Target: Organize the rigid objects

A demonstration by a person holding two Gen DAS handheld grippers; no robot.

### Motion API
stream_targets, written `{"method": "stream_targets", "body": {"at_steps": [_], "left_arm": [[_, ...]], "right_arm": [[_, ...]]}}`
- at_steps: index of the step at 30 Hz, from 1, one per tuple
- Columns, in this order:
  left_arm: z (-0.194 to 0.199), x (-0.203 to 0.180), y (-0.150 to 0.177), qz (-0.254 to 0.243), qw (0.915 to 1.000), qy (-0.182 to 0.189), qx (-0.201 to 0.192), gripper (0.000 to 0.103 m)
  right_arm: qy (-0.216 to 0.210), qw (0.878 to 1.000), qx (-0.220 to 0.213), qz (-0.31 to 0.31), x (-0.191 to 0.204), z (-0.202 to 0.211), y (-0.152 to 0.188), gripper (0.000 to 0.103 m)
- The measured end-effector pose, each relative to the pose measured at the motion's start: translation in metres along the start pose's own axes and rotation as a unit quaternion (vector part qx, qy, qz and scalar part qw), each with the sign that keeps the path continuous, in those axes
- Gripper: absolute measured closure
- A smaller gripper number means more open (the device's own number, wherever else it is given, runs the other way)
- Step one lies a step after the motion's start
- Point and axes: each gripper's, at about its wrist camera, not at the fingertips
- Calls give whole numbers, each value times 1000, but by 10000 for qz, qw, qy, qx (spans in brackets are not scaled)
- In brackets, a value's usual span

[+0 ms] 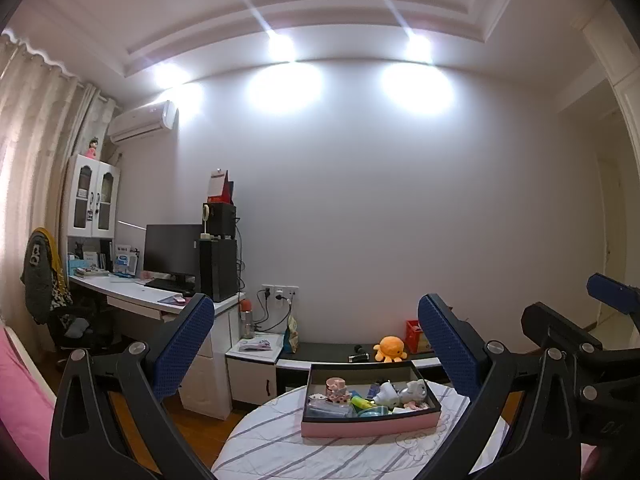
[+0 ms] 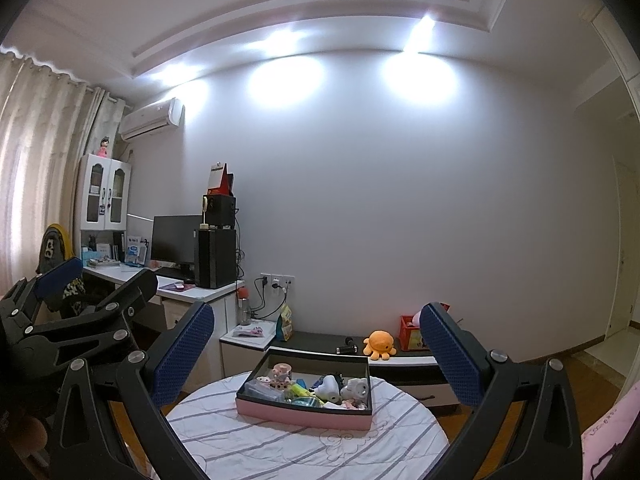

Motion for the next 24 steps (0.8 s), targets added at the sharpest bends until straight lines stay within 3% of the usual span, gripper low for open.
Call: {"method": "stream_targets", "body": {"at_steps": [24], "left_arm": [[0,2,1,-85,10000,-42,28,0]], "right_arm": [[-8,9999,99,-23,-1,-5,2,0]]}}
Point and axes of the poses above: each gripper's, at about its wrist camera, not at the fingertips, and z roughly against the way its jaws point, x to its left, y to its underside, and after that the axes turned 9 degrees about -y, right-handed
